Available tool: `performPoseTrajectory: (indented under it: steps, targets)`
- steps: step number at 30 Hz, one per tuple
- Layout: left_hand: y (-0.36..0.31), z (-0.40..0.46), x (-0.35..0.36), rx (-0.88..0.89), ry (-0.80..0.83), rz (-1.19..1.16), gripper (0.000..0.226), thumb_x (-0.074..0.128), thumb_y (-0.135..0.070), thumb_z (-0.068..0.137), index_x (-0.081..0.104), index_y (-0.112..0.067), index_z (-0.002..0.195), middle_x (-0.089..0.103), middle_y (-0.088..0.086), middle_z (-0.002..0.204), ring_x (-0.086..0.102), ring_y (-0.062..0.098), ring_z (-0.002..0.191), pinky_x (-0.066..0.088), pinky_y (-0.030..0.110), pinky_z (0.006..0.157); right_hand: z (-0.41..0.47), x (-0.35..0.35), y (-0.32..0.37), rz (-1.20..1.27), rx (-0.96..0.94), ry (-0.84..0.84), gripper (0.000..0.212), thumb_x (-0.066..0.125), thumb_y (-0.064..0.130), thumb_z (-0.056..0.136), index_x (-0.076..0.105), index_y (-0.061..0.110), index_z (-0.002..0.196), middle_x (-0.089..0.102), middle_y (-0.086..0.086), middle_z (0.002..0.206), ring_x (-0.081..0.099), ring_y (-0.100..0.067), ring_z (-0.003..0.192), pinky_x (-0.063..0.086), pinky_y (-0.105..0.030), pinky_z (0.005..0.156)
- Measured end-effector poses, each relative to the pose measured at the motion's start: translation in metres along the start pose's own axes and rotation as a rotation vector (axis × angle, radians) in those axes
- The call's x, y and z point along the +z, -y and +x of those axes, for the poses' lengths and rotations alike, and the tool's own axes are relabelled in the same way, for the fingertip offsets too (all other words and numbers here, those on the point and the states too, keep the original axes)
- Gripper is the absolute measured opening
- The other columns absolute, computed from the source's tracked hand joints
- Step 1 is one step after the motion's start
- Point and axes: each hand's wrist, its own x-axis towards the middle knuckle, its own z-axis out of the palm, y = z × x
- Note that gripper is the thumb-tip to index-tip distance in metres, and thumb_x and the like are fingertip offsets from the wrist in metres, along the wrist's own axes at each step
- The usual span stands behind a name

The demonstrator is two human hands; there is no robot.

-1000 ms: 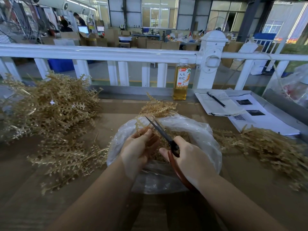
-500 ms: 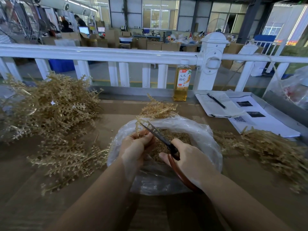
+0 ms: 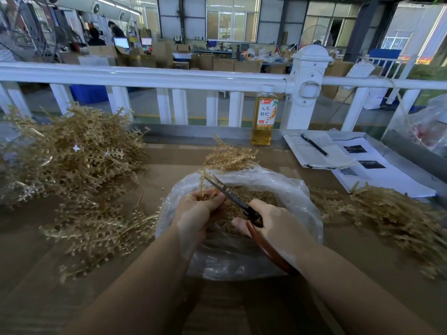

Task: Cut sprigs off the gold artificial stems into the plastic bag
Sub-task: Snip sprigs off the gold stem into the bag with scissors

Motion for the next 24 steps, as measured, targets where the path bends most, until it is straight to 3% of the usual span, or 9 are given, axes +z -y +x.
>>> performPoseTrajectory:
  steps: [4,9,17,24]
  targets:
    - [0.0,0.001,-0.001,-0.002,0.006,0.012,0.02,0.064,0.006,0.082,0.058,-0.01,0.072,0.064,0.006,0.07,0.063,0.013,0.061,0.053,0.021,0.049,0.0,-0.002,-0.001,0.001,-0.022,0.018,0.037,0.047,0.066,0.087,0.041,0.031,0.075,0.054,0.009,0.069,0.054,-0.006,0.068,0.036,-0.025,0.059]
    - [0.0,0.002,-0.002,-0.013,0.001,0.0,0.021,0.065,0.007,0.081,0.057,-0.01,0.073,0.064,0.004,0.065,0.063,0.011,0.056,0.053,0.021,0.049,0.0,0.0,-0.001,-0.013,-0.034,-0.009,0.036,0.045,0.065,0.088,0.043,0.031,0.078,0.055,0.009,0.069,0.054,-0.005,0.067,0.036,-0.023,0.057]
    - [-0.003,0.004,-0.003,-0.087,0.064,0.016,0.012,0.064,0.002,0.083,0.059,-0.003,0.092,0.061,0.001,0.058,0.06,0.007,0.05,0.052,0.02,0.049,-0.001,0.003,-0.003,-0.11,-0.068,-0.069,0.038,0.043,0.066,0.088,0.047,0.029,0.086,0.056,0.008,0.063,0.056,-0.006,0.06,0.039,-0.019,0.053]
    - [-0.008,-0.001,-0.006,-0.16,0.134,-0.085,0.011,0.056,-0.001,0.088,0.062,-0.007,0.094,0.064,0.003,0.073,0.06,0.014,0.07,0.056,0.022,0.055,-0.003,0.009,-0.001,-0.19,-0.126,-0.138,0.045,0.035,0.069,0.086,0.047,0.026,0.095,0.057,0.007,0.07,0.059,-0.011,0.066,0.05,-0.028,0.063]
